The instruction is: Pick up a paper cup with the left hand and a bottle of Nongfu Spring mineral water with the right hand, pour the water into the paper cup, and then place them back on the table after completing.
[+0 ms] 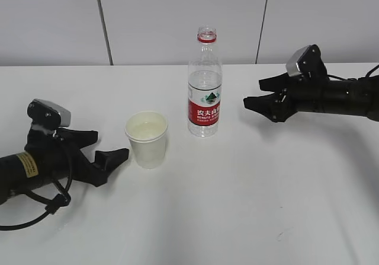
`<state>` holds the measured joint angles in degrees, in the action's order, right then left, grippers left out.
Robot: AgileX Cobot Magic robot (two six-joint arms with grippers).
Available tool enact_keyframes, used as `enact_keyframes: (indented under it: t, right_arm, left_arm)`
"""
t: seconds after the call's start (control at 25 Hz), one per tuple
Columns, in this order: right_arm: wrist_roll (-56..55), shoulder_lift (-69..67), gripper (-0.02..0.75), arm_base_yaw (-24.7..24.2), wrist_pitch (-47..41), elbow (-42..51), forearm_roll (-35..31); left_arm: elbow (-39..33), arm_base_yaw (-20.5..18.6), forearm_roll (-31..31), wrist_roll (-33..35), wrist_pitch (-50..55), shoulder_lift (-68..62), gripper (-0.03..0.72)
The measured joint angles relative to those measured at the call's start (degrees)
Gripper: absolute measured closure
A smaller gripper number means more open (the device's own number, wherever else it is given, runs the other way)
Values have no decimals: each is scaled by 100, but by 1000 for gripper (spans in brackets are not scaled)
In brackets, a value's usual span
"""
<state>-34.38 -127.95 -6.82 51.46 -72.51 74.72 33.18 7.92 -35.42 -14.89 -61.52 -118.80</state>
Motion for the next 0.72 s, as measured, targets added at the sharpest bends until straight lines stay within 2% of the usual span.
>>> enact_keyframes:
  t: [0.28, 0.56, 0.72]
  right_arm:
    - [247, 0, 141, -304, -410, 0, -840]
    - [708, 0, 142, -536, -770, -51, -2018]
    - [775, 0, 143, -583, -1306, -250, -2298]
  left_arm:
    - [-1, -564, 284, 143, 65, 8, 99]
    - [-1, -1159, 826, 448, 69, 8, 101]
    - [-1, -1342, 1163, 589, 69, 8, 101]
